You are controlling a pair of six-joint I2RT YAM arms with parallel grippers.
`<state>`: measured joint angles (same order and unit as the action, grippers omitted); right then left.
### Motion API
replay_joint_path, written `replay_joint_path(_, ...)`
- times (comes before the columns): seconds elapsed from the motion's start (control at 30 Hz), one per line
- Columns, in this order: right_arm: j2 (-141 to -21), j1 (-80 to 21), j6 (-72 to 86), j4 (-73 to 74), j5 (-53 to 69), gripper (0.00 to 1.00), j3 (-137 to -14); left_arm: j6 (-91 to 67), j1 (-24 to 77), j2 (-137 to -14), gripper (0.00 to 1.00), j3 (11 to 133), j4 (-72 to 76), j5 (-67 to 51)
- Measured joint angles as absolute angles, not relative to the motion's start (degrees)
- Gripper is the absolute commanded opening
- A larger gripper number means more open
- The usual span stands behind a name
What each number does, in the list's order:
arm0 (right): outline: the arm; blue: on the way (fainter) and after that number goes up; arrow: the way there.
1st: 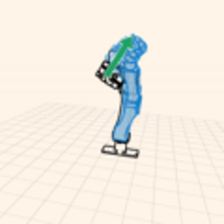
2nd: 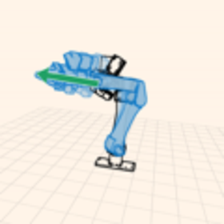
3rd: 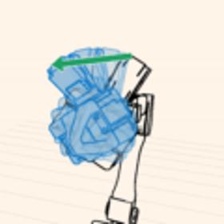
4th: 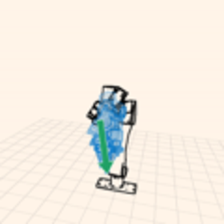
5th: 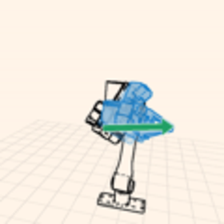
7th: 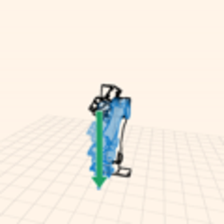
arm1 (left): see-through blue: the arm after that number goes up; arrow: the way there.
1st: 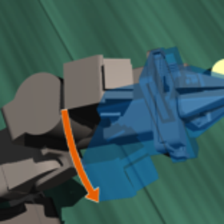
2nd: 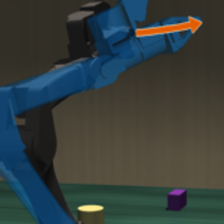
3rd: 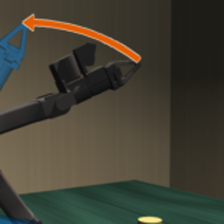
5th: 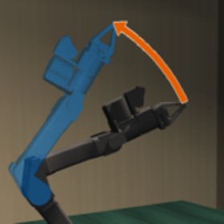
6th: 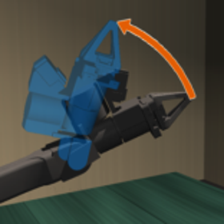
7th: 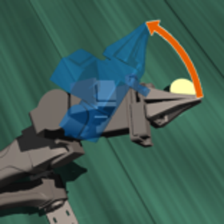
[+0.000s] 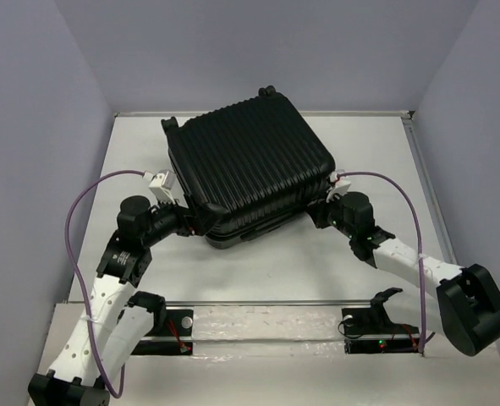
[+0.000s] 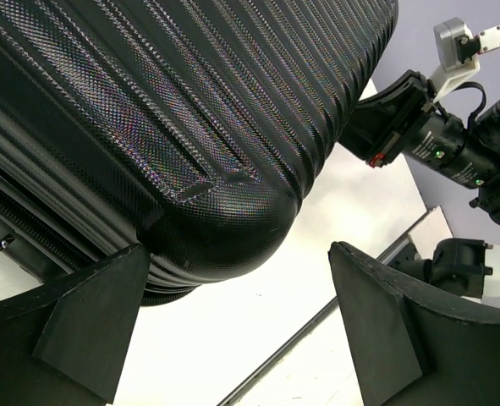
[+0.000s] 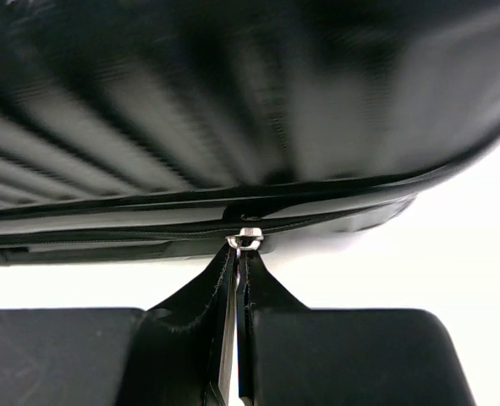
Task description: Pack the luggage
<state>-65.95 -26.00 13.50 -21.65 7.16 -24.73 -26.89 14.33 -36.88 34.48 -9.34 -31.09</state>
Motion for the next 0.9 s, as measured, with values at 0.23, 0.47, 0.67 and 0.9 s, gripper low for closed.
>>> replay_joint_path(0.23,-65.3,-33.5,16.3,-14.3,5.3,0.07,-27.0,-30.0,18.7,-39.7,0.99,34.5,-5.8,-27.9)
replay_joint_path(0.47,-75.8,-55.9,20.7,-14.0,-0.7,0.07,-35.0,-34.3,23.5,-43.6,0.99,34.5,-0.7,-26.9)
replay_joint_path(0.67,-89.8,-68.4,24.1,-19.6,-11.6,0.07,-45.8,-35.4,26.9,-44.4,0.99,35.0,0.0,-22.5)
replay_joint_path(0.9,-96.4,-69.2,27.0,-34.3,-15.6,0.07,-45.1,-35.2,26.9,-46.4,0.99,38.7,-3.1,-16.4)
